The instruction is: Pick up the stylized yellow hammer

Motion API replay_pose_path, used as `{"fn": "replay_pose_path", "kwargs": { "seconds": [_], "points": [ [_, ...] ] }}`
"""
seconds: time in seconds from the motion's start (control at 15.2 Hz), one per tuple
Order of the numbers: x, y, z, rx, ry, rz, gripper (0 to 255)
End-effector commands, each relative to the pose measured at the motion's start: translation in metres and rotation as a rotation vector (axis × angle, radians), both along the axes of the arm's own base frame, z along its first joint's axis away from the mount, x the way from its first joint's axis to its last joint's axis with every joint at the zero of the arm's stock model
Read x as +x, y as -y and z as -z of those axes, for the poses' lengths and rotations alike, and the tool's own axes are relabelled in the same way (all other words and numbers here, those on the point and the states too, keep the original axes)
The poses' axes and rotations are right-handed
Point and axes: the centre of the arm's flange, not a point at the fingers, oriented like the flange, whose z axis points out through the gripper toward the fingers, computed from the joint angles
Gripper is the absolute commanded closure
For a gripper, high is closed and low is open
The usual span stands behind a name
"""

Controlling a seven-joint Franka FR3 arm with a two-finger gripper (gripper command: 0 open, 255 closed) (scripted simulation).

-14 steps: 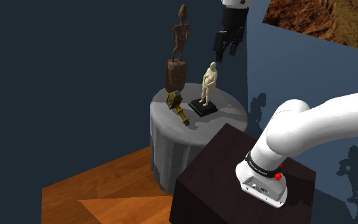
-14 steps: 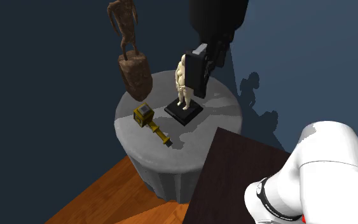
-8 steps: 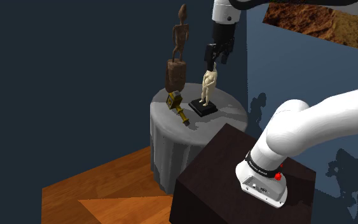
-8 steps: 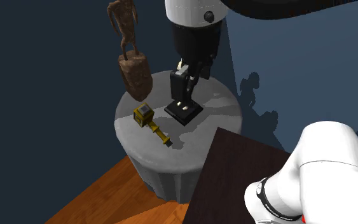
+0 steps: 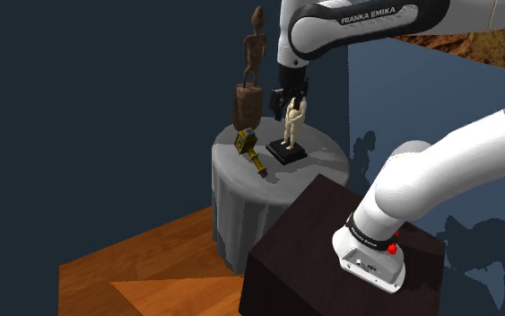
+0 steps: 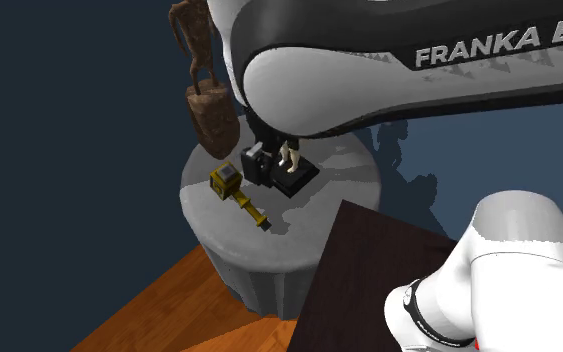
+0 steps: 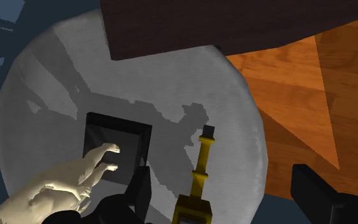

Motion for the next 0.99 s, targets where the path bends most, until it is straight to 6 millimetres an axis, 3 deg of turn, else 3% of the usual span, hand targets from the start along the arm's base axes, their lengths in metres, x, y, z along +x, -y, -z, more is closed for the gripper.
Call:
{"fn": "replay_pose_path", "kwargs": {
  "seconds": [0.0, 0.92],
  "points": [
    [0.015, 0.004, 0.021, -0.003, 0.002, 0.006, 0],
    [0.107, 0.03, 0.18, -0.027, -0.001, 0.045, 0]
  ]
}}
